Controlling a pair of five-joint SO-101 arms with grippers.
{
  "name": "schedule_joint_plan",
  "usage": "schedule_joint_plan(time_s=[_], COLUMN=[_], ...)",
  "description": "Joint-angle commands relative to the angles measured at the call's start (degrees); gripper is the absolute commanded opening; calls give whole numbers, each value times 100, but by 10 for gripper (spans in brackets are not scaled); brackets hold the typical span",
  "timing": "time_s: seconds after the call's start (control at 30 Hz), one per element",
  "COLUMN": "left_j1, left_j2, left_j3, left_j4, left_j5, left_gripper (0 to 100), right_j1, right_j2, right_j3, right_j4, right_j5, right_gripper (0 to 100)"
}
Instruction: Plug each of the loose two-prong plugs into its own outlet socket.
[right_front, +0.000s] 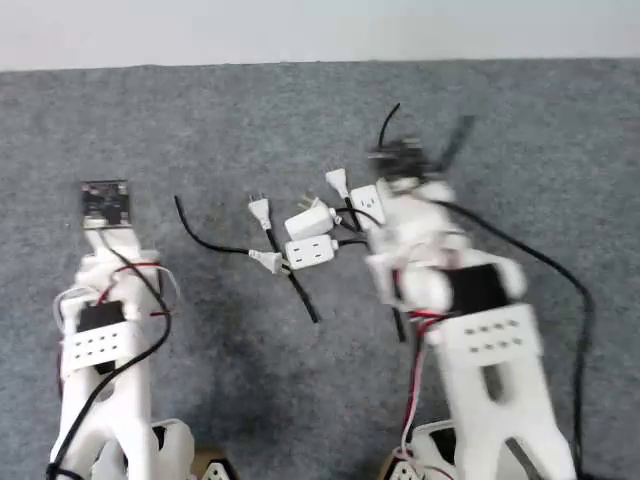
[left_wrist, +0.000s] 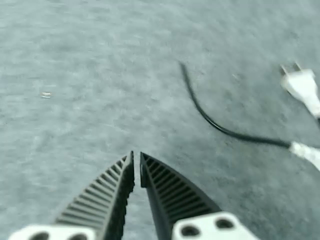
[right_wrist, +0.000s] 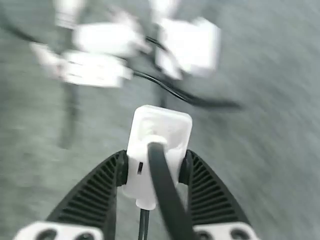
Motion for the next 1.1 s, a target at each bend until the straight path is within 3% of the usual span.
schedule_joint_plan(time_s=[0.0,0.2,0.3,0.4,0.5,0.63,0.73,1.07], left_j1=[352,1196,1714,2171,2831,3771,4264,4079], left_j2=[-105,-114,-105,-105,-105,-105,62,3349], left_j3=[119,233,-119,-558,-813,-1033,-1156,-3213], left_j4=[-334,18,686,1257,1530,1468,1187,897], left_j5=[79,105,853,1530,2374,3534,4387,5134], left_gripper=[15,16,16,42,133,266,294,294], right_j1=[1798,3697,4189,4277,4286,4286,4277,4242], right_j2=[-40,866,1481,2026,2396,2677,2677,2677], right_j3=[123,747,738,730,668,343,62,-835], right_j4=[-48,-1516,-2035,-2281,-2316,-2193,-1859,-901], right_j5=[440,519,659,1055,1055,1046,1046,844], right_gripper=[9,11,13,39,126,217,220,221])
